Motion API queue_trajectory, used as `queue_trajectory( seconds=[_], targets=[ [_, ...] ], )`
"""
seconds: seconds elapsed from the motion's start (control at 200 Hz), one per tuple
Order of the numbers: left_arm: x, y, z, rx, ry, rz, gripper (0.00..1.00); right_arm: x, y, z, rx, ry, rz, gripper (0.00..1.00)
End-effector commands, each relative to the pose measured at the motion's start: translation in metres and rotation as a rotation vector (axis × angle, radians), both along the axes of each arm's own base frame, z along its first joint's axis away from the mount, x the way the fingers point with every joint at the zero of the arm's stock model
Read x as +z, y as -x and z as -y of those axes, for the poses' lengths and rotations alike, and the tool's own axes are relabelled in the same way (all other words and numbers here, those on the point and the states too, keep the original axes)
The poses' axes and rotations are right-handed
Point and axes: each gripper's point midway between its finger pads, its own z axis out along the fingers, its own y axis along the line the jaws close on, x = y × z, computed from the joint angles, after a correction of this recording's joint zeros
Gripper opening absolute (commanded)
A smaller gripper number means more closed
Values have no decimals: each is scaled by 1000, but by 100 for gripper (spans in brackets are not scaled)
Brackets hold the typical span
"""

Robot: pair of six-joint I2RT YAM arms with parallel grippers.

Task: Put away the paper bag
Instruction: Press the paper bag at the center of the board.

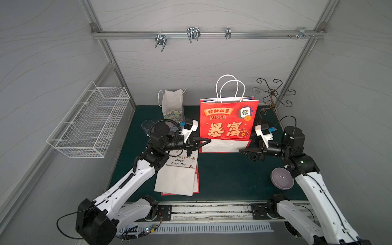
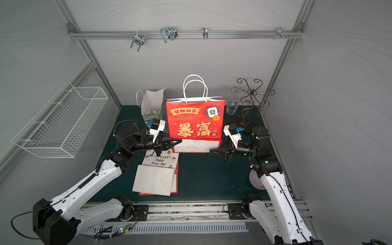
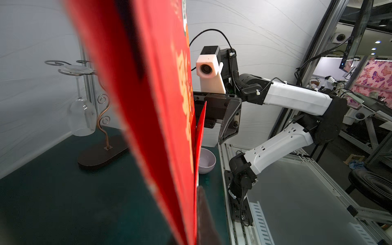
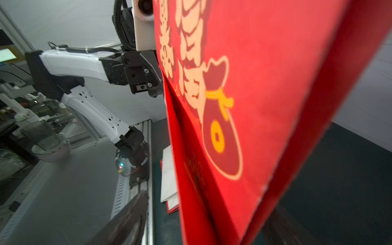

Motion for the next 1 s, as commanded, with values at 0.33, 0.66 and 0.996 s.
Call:
queue_trajectory(
  seconds=[0.33,0.66,0.996],
  targets=[
    [18,1,4,-39,75,-15,0,31,4,-12,105,-53,106,8],
    [38,-7,0,16,147,-43,37,17,11,-10,126,-18,85,0],
    [59,-2,-4,3,219,-7,0,8,15,-9,151,-12,27,0]
  ],
)
